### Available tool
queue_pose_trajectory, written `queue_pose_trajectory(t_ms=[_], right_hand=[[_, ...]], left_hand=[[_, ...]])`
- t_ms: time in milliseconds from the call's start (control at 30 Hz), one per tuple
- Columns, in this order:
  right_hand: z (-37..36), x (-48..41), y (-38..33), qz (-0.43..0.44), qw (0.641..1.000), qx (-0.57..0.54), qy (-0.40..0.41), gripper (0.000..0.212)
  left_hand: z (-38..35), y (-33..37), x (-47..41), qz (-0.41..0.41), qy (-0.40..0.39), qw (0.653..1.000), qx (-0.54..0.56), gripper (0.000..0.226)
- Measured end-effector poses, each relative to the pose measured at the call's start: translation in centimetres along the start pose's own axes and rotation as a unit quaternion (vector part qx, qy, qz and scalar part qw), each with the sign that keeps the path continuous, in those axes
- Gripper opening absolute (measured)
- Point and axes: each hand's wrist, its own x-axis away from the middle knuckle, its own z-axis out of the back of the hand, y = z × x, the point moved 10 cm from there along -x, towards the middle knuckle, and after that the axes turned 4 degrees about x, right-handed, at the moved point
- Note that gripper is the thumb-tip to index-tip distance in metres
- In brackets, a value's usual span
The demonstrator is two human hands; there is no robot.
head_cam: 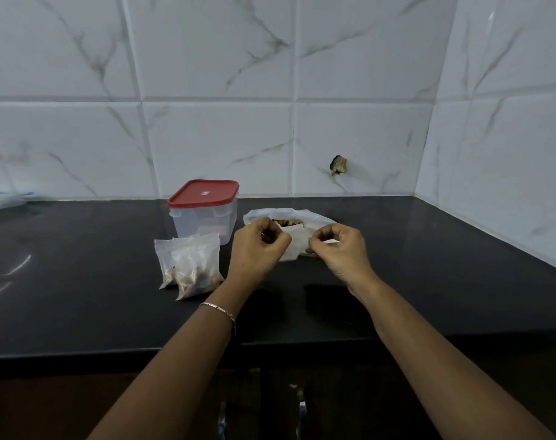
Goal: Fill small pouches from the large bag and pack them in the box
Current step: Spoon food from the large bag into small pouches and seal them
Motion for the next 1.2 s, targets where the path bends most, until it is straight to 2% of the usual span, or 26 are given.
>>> queue_pose_trajectory(t_ms=[100,267,333,500,633,700,767,833,867,933,1033,1133,1200], right_hand=[[0.0,-0.1,-0.6,0.04,0.999,0.029,0.007,0.026],[-1.4,0.4,-2.2,0.142,0.983,0.105,-0.039,0.042],[-1.8,0.6,-2.5,0.156,0.976,0.148,-0.043,0.036],[-1.4,0.5,-1.5,0.086,0.966,0.24,-0.035,0.019],[-0.6,0.4,-0.9,0.055,0.973,0.223,-0.014,0.015],[-0.7,0.0,-0.3,0.034,0.981,0.19,-0.02,0.019],[-0.8,-0.1,0.0,0.022,0.987,0.155,-0.037,0.028],[-1.1,0.0,0.1,0.023,0.985,0.159,-0.063,0.034],[-1.3,0.1,0.1,0.025,0.982,0.17,-0.073,0.034],[-1.6,0.2,0.2,0.035,0.984,0.158,-0.081,0.037],[-2.0,0.1,0.1,0.052,0.987,0.13,-0.085,0.038],[-2.5,0.8,-0.6,0.067,0.986,0.09,-0.122,0.039],[-2.8,1.4,-1.3,0.077,0.984,0.073,-0.145,0.029]], left_hand=[[0.2,0.8,0.3,-0.025,0.012,0.998,-0.051,0.008],[0.2,0.8,0.3,-0.03,0.008,0.996,-0.08,0.01],[0.1,0.8,0.3,-0.029,0.005,0.996,-0.082,0.013],[0.1,1.6,0.7,-0.054,0.004,0.995,-0.089,0.01],[-0.6,2.9,1.2,-0.133,-0.019,0.985,-0.108,0.011],[-1.2,3.3,1.4,-0.173,-0.041,0.977,-0.119,0.023],[-1.6,2.9,1.4,-0.181,-0.059,0.973,-0.131,0.053],[-1.8,1.7,1.0,-0.137,-0.088,0.976,-0.146,0.093],[-1.8,1.1,0.8,-0.115,-0.099,0.976,-0.154,0.107],[-2.0,0.4,0.7,-0.097,-0.133,0.97,-0.179,0.119],[-2.8,0.3,1.3,-0.106,-0.179,0.949,-0.237,0.11],[-2.5,1.0,1.5,-0.128,-0.153,0.943,-0.266,0.085],[-2.3,1.3,1.4,-0.142,-0.136,0.938,-0.285,0.067]])
